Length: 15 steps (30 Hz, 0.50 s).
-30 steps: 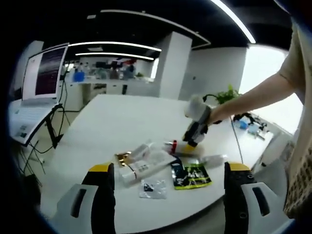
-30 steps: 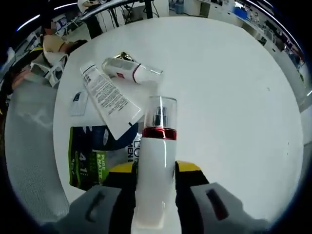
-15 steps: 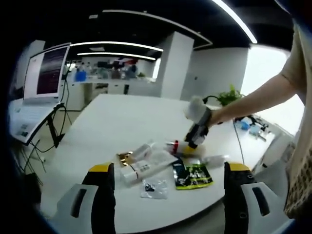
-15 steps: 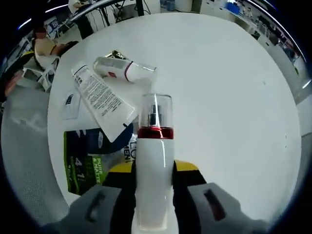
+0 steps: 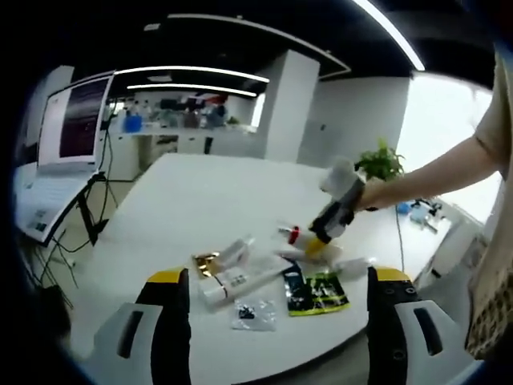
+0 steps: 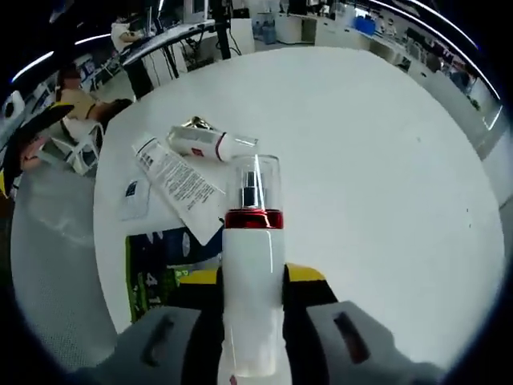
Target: Arrange the skincare products in the storage area until every visible bottle or jar stands upright without overlapping.
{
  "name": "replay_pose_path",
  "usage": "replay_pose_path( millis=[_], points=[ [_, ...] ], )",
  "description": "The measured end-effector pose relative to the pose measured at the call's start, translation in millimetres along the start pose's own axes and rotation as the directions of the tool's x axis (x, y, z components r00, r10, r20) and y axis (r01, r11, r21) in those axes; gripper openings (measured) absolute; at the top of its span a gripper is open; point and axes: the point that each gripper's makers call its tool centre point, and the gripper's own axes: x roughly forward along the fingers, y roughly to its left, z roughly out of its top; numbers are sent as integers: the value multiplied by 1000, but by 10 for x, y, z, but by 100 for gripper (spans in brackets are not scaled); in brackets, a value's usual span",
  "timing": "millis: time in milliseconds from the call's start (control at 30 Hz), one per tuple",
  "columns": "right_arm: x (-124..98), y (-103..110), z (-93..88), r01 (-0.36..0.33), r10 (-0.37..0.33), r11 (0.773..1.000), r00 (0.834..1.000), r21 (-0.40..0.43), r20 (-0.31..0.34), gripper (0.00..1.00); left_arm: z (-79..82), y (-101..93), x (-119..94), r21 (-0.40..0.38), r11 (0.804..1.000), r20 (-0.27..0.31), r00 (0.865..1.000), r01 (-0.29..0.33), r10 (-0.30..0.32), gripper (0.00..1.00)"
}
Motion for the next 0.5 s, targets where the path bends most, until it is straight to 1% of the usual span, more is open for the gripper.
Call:
replay_pose_path(
  millis=[100,167,233,267,300,333,400,433,467,500],
  points=[
    [-168,93,125,-9,6,999,996,41,89,26,140,-61,43,14,1000,21,999,26,-26,89],
    [-305,179,220,-35,23,996,988,83,152,26,237,-108,78,23,999,40,998,41,-42,89],
    [-429,265,317,-61,37,992,976,108,216,26,333,-173,113,26,997,56,996,68,-70,89],
    [-529,357,380,-94,62,989,964,115,260,26,375,-200,127,24,997,64,995,80,-81,89],
    [-594,413,415,-110,72,987,956,120,286,26,431,-236,147,15,995,77,992,99,-100,89],
    [-692,517,478,-140,96,984,938,111,332,26,471,-276,160,0,993,86,989,120,-119,89],
    [-806,643,525,-176,119,977,920,123,373,26,548,-407,177,-43,979,97,976,199,-194,88],
    [-896,742,567,-207,141,971,900,121,412,26,586,-458,181,-77,970,108,969,230,-221,86],
    [-946,798,594,-225,151,966,887,124,437,26,615,-494,183,-86,964,113,964,252,-242,85],
    [-1017,869,611,-252,157,956,873,152,462,26,649,-539,192,-88,957,113,957,277,-267,86]
  ],
)
